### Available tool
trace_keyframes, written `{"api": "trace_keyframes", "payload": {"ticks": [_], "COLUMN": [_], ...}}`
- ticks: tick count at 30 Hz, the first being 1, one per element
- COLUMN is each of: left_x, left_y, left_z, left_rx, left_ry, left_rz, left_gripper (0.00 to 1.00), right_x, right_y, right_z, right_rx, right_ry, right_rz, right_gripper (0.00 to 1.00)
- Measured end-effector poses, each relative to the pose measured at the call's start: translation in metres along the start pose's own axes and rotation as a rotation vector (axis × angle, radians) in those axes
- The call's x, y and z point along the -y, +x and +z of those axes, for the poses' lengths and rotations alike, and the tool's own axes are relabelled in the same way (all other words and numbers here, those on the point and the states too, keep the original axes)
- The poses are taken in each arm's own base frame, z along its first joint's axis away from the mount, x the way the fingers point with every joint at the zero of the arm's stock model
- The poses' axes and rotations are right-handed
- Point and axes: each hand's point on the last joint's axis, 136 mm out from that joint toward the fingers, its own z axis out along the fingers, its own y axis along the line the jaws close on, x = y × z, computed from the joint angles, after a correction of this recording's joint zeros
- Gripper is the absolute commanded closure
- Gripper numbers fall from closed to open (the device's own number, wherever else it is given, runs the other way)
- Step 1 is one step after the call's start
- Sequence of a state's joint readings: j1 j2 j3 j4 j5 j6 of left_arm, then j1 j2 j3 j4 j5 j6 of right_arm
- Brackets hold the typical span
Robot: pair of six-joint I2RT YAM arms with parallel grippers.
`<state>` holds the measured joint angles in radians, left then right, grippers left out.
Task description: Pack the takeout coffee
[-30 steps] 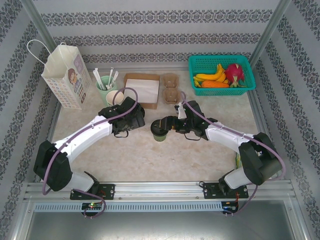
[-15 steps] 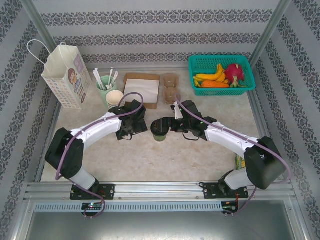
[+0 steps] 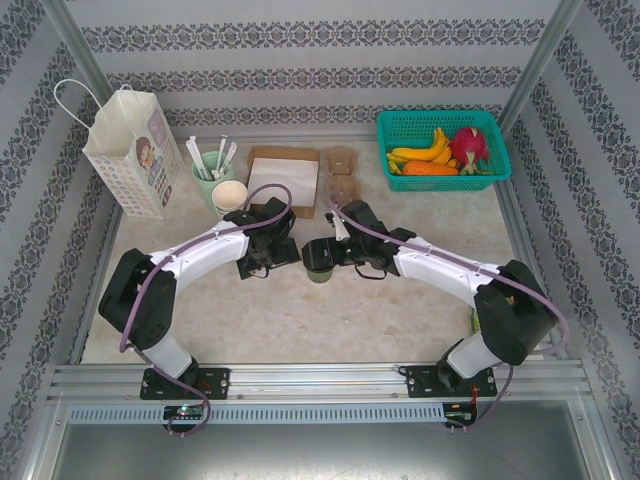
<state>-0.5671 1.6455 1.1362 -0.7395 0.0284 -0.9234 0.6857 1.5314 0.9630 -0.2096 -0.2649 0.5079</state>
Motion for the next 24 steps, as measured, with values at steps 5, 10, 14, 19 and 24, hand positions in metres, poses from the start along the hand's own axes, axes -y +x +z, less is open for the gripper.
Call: {"api": "trace_keyframes", "payload": {"ticks": [5,10,14,19,24], "left_x": [0.000,0.000,0.001,0.002,0.002], "left_y": [0.001,0.002,0.001,0.001,0.001], "left_z": [0.002,0.004,0.004,0.003,0.003], "left_rx": [-0.010,-0.013,-0.014,-0.014,-0.014], "left_ry": [-0.002,-0.007,-0.004,-0.002,-0.002], "left_rz": [0.003,0.008,0.011,0.019,0.026], "left_gripper": [0.01,0.01,0.01,0.01,0.01], "right_x": [0.002,0.000,-0.001,-0.001,-0.001], "right_y": [0.002,-0.001,-0.002,-0.002,-0.002], "right_z": [0.008,0.012,0.012,0.012,0.012], "right_rx": [-0.025,-0.026,-0.021,-0.022,-0.023], "right_ry": [0.025,0.031,0.029,0.028,0.027], "right_rz": [-0.009,-0.015,-0.016,-0.017,-0.020], "right_gripper": [0.02,0.10,0.16,0.19,0.23]}}
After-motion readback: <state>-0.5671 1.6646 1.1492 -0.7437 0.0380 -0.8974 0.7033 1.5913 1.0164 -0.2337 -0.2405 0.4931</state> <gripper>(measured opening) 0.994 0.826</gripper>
